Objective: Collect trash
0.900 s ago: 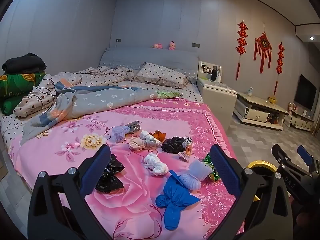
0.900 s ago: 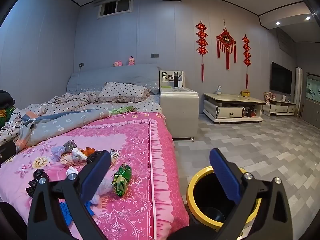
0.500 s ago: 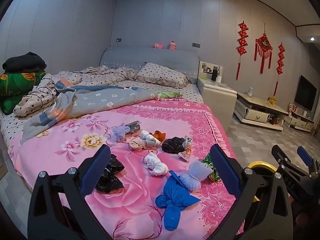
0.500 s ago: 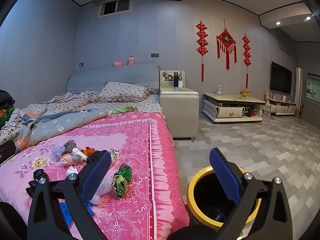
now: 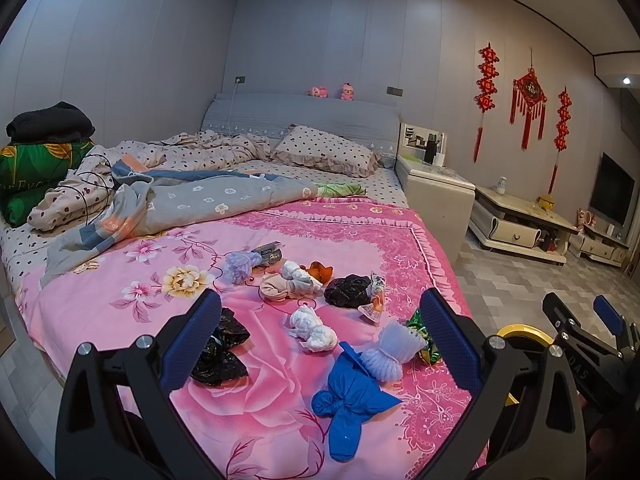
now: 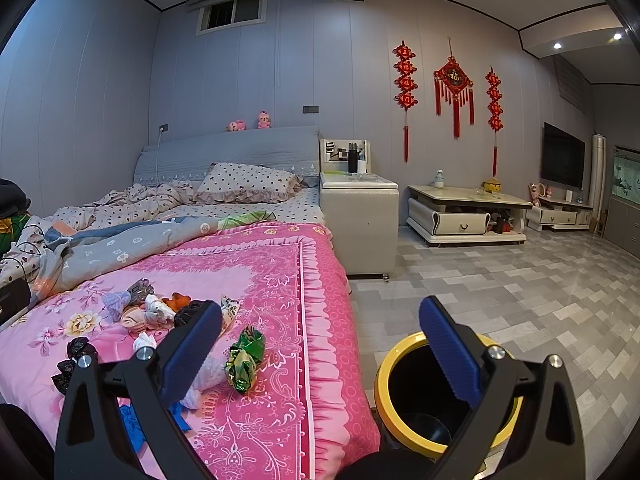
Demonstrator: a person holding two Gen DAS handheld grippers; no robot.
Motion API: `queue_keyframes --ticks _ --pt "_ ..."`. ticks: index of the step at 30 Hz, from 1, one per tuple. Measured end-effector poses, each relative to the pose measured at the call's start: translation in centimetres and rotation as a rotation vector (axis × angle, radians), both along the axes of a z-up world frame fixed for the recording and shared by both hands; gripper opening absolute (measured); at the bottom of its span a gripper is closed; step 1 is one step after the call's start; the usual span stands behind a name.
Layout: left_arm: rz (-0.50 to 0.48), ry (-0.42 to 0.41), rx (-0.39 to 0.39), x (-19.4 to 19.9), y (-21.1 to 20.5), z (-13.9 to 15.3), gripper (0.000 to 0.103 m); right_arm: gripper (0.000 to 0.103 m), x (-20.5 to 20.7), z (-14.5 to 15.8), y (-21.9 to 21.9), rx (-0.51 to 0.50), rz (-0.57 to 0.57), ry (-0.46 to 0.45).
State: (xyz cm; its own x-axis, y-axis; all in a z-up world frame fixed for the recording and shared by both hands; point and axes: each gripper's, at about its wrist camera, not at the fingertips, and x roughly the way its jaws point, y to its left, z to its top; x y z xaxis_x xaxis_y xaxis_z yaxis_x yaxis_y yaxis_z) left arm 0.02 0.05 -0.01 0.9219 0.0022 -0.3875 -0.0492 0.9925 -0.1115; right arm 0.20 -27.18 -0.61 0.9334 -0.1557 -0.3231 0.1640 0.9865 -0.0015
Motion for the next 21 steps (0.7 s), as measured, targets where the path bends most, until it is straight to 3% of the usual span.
queue_keyframes --ticks 21 --pt "0.005 0.008 -0.016 0.27 0.39 -0.58 0.096 0.095 0.11 -0.21 0.09 0.0 0.0 0.004"
